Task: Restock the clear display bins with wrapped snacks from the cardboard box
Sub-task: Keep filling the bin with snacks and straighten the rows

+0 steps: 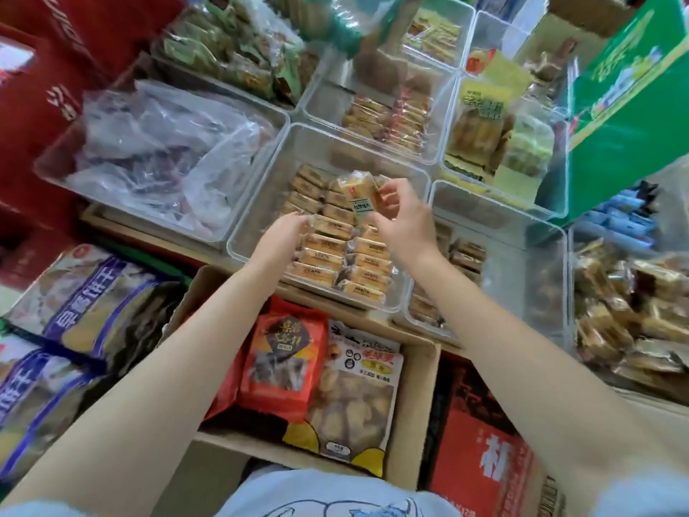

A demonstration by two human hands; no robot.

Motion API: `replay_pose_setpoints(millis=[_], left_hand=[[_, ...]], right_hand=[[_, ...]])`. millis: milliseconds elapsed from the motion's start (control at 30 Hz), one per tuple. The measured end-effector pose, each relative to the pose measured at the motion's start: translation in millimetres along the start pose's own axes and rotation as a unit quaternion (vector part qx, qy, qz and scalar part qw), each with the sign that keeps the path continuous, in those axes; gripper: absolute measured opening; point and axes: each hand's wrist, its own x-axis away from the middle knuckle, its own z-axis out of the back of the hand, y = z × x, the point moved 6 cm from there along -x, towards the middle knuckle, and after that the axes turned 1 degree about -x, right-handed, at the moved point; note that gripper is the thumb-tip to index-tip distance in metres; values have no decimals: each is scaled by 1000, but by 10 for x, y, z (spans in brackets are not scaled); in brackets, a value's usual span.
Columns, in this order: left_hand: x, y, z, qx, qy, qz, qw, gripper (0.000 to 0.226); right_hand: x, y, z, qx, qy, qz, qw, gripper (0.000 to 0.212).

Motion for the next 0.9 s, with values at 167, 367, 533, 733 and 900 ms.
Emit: replay_pose_setpoints(millis=[167,367,533,733,900], left_hand=[[-236,-32,-84,19,-28,61,998,45],[-371,-1,-211,4,-51,61,997,44],[-718,-368,-312,38,-102,98,989,96],[-357,19,-470,-24,-99,65,993,63],[-213,81,-397,-163,-24,-52,985,60]], right_hand=[[-407,60,-513,133,-37,32,990,27],[-584,131,-820,295,-130,68,944,30],[-558,135,-880,375,-159,103,908,29],[-227,259,-962,431,-187,102,877,56],[13,252,-731,348,-206,94,910,50]])
